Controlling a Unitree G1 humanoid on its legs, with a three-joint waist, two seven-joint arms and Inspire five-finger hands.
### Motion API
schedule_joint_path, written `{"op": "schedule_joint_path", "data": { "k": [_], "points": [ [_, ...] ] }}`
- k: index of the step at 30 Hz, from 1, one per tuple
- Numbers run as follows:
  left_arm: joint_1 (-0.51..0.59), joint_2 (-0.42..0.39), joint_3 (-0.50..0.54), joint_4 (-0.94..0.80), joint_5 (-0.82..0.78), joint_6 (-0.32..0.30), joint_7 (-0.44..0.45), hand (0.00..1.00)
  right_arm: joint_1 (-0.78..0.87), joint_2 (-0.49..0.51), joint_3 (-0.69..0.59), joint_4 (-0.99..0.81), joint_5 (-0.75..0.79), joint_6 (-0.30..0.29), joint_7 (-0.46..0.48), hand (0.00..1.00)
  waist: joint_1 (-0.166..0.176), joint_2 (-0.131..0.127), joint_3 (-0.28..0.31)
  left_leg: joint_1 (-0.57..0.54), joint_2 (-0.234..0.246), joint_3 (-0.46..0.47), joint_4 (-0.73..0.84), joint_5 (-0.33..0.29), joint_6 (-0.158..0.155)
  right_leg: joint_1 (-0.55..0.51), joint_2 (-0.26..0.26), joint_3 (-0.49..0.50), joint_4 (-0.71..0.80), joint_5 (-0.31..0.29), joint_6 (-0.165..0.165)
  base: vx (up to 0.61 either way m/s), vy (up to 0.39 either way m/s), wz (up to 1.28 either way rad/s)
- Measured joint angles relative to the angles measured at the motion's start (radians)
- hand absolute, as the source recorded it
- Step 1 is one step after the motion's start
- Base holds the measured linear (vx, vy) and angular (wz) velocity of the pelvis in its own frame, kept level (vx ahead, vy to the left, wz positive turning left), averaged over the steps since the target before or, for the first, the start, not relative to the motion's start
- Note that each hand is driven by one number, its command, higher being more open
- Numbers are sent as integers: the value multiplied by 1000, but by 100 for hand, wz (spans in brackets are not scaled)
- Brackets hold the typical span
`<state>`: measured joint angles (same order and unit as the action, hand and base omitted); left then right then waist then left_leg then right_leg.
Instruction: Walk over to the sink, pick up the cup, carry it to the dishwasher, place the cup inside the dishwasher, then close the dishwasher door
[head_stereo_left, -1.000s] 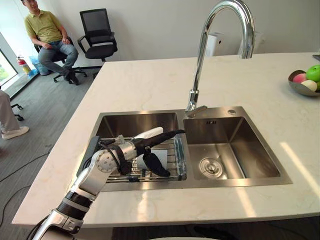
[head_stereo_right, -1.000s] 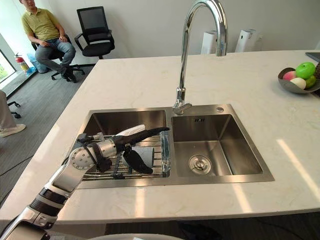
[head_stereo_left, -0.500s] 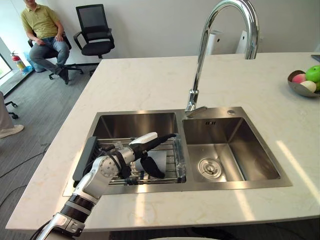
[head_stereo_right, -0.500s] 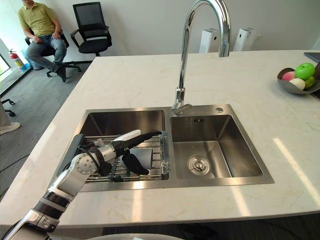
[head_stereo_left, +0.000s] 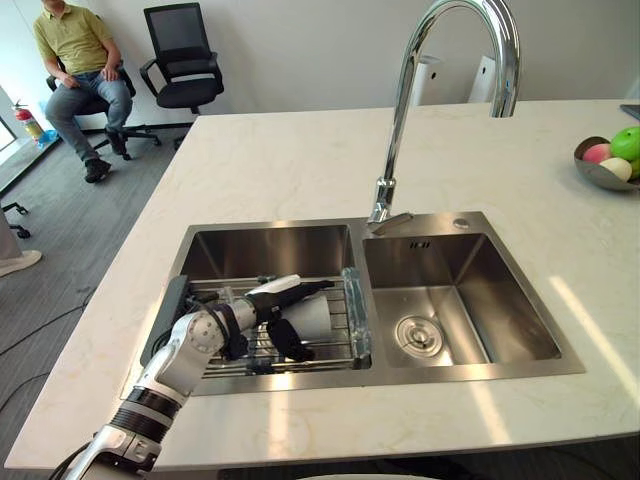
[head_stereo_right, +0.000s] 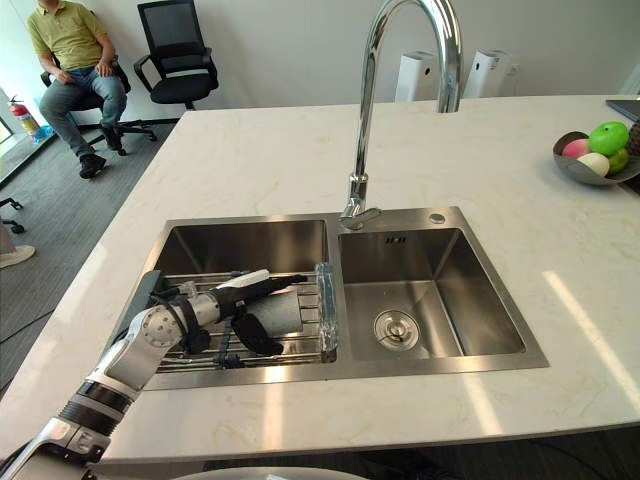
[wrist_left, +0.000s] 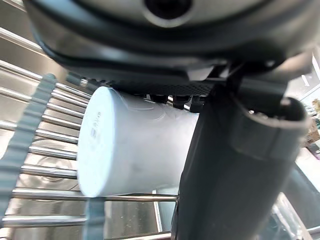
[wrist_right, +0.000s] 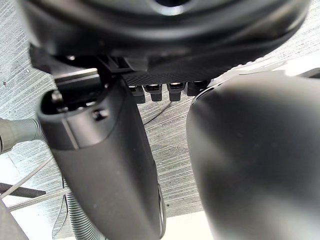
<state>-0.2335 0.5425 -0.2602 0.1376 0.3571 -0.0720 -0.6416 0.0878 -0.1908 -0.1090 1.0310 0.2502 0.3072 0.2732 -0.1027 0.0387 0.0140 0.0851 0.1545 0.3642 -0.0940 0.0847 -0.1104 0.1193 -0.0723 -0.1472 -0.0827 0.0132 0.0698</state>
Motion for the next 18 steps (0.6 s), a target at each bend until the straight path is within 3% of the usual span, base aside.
{"op": "schedule_joint_path", "data": {
  "k": [15,16,18],
  "points": [
    [-41,35,17,1,67,61,-140,100,-1,-1,-13,-3,-17,8,17,100,0,1,0,0,-1,-2,0,0,0,1,0,-2,0,0,0,0,0,0],
    [-41,34,17,0,67,63,-143,0,-1,-1,-13,-3,-17,8,17,100,0,1,0,0,-1,-2,0,0,0,1,0,-2,0,0,0,0,0,0],
    [-42,30,17,-6,76,69,-146,0,-1,-1,-13,-3,-17,8,17,100,0,1,0,0,-1,-3,0,0,0,1,0,-3,0,-1,0,0,0,0]
  ]
}}
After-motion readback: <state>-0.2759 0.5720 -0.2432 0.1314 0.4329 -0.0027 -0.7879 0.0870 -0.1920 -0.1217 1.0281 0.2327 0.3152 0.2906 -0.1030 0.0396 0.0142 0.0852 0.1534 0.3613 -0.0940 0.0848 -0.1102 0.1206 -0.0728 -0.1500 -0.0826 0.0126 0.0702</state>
